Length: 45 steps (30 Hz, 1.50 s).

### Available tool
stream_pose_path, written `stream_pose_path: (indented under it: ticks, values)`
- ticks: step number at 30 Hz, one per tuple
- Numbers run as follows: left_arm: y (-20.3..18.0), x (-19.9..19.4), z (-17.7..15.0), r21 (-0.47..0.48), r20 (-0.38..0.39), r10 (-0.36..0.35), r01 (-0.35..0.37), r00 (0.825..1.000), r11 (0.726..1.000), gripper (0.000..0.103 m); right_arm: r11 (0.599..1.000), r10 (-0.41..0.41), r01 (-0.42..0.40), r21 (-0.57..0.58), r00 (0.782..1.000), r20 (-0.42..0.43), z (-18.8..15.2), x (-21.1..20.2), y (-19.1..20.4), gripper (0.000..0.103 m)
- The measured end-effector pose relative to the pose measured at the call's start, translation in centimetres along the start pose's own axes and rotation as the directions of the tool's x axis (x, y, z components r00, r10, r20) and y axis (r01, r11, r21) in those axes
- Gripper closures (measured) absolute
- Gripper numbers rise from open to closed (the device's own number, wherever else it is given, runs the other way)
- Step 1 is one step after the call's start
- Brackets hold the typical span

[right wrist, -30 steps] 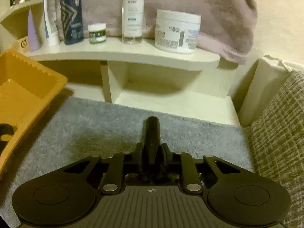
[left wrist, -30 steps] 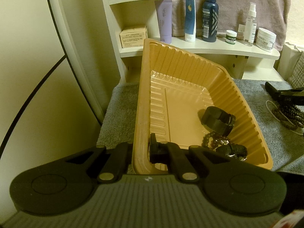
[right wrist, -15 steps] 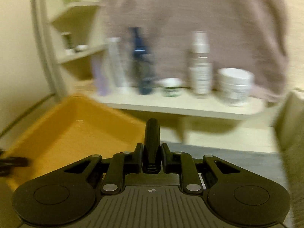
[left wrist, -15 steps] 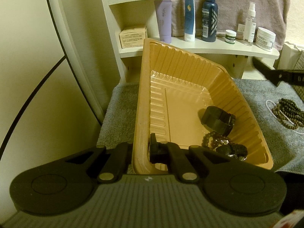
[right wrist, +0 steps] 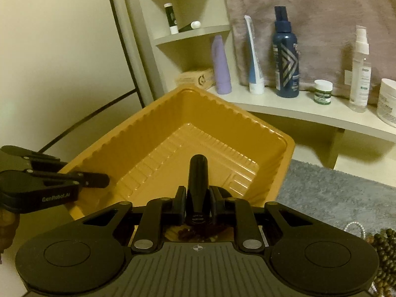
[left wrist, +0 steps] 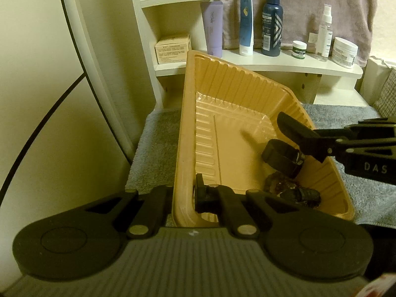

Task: Organize jewelry
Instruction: 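Grasp a black watch strap with the right gripper and drop it into the tray, then move the right gripper back over the dark bead necklaces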

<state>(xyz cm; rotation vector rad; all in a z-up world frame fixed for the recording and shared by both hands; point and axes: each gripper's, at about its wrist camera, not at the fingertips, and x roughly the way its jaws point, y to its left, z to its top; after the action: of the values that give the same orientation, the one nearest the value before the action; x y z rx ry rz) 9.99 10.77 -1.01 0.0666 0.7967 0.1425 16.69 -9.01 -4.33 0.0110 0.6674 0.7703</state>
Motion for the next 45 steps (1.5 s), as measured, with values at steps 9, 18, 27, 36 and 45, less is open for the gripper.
stream_pose_path:
  ticks: [9, 18, 27, 36, 45]
  values:
    - [0.0, 0.0, 0.0, -0.001, -0.001, 0.000, 0.000, 1.000, 1.000, 0.100, 0.999, 0.050, -0.050, -0.008, 0.999, -0.014, -0.4, 0.2, 0.0, 0.077]
    - [0.0, -0.1, 0.1, -0.002, -0.002, -0.001, 0.001, 1.000, 1.000, 0.100, 0.995, -0.086, 0.084, 0.053, 0.995, 0.050, -1.6, -2.9, -2.9, 0.061]
    - [0.0, 0.0, 0.1, -0.001, -0.001, 0.000, 0.000, 1.000, 1.000, 0.100, 0.949, -0.273, 0.265, 0.173, 0.962, 0.022, -6.1, -7.1, -7.3, 0.061]
    - [0.1, 0.0, 0.1, 0.001, 0.000, 0.002, -0.002, 1.000, 1.000, 0.100, 0.894, -0.405, 0.402, 0.196, 0.914, -0.029, -9.2, -9.9, -10.2, 0.061]
    - [0.0, -0.1, 0.2, 0.005, 0.000, 0.003, -0.003, 1.000, 1.000, 0.100, 0.897, -0.426, 0.428, 0.106, 0.904, -0.040, -9.9, -10.1, -10.6, 0.061]
